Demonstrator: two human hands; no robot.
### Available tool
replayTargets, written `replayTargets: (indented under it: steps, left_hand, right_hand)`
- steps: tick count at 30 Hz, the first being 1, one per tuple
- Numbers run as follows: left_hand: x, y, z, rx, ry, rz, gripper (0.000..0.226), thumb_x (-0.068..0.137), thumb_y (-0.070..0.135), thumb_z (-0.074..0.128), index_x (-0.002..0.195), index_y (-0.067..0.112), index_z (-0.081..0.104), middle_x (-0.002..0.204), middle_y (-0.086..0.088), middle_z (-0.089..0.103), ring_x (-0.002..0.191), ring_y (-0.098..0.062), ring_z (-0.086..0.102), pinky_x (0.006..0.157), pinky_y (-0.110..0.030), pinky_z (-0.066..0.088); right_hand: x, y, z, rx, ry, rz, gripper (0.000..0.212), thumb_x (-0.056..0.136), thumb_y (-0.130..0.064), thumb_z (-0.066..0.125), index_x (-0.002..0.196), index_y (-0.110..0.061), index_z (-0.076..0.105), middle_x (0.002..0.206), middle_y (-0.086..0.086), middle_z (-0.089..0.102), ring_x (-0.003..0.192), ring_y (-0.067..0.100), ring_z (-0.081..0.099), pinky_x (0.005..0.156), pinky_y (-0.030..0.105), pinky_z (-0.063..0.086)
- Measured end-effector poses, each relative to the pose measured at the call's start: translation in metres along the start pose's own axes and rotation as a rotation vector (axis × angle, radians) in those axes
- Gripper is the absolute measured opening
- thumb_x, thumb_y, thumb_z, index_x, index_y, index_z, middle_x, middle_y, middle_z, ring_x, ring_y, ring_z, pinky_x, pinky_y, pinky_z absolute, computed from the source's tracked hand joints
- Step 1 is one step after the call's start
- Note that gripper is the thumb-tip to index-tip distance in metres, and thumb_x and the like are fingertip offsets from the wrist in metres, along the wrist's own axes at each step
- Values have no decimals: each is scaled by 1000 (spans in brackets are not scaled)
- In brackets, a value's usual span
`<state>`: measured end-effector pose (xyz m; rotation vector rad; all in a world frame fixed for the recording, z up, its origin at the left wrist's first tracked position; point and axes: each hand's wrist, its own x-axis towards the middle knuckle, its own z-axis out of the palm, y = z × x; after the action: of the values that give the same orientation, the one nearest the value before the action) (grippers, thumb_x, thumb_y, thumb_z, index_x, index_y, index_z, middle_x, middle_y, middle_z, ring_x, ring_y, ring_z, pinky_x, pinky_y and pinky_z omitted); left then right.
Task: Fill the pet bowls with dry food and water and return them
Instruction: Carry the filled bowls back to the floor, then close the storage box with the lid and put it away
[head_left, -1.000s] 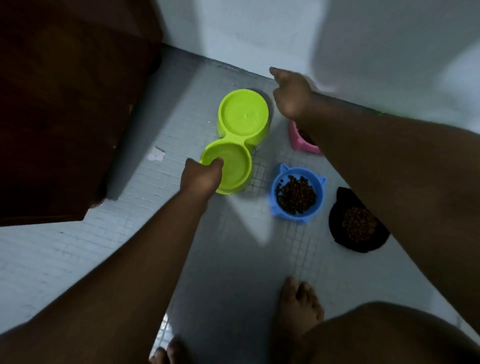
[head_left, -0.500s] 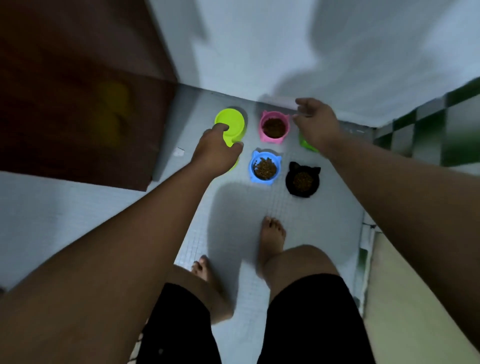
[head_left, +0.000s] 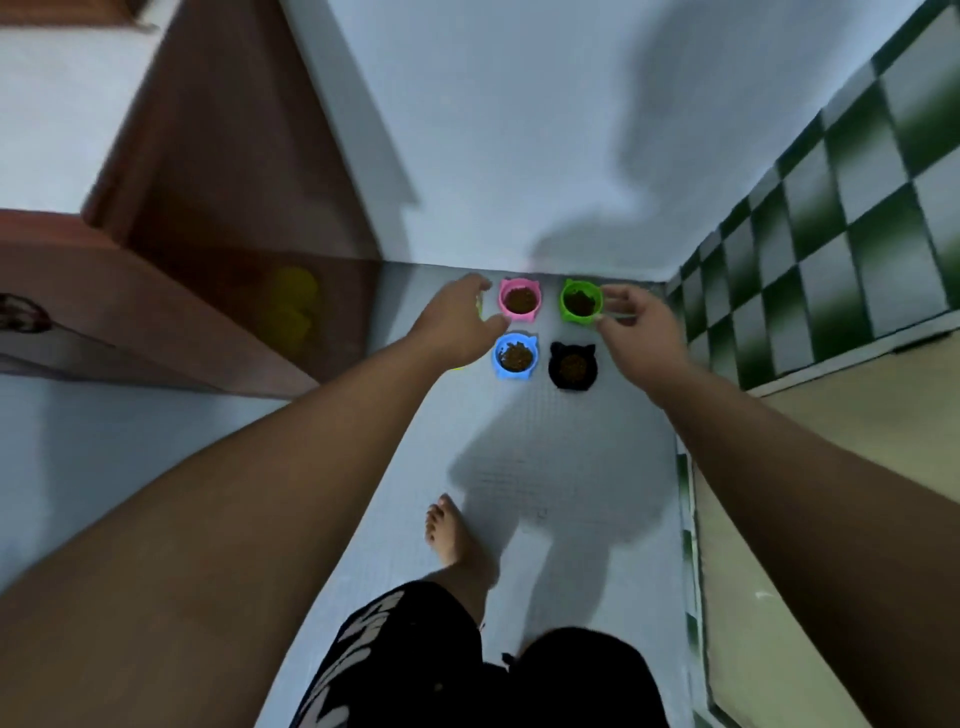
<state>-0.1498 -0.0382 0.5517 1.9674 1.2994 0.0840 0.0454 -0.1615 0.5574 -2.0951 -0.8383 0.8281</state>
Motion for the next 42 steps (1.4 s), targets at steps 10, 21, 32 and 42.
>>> replayTargets:
  steps: [10,21,32,42]
  left_hand:
    - [-187,54,48,-4,16,208,42,95,26,69,132,12,58,119,-5,60,103,-15,56,84,-20,40]
    - [-309,104,100,-12,-148,484,48,91,32,74,133,15,59,115,-9,65,108,-23,64,92,-30,49]
    - [-456,149,160,62,-365,755,48,92,42,69,133,20,58,119,-3,61,108,-18,59,86,-27,42]
    - [-602,224,243,38,-488,953,45,92,40,71,131,24,59,113,-2,63,105,-19,63,85,-33,51]
  right_hand:
    - [-179,34,-65,25,117,-84,35,93,-11,63,128,-11,59,110,0,59,94,13,57,69,3,40]
    - [-356,76,-119,128,395,30,46,91,-23,68,135,-17,56,127,4,62,102,15,61,94,34,52]
    - [-548,122,-144,188,690,132,43,90,-20,69,132,-17,58,120,4,61,99,21,63,86,32,54]
    - [-708,195,-213,240,914,155,40,90,-16,68,130,-15,58,112,5,61,89,19,61,82,31,53]
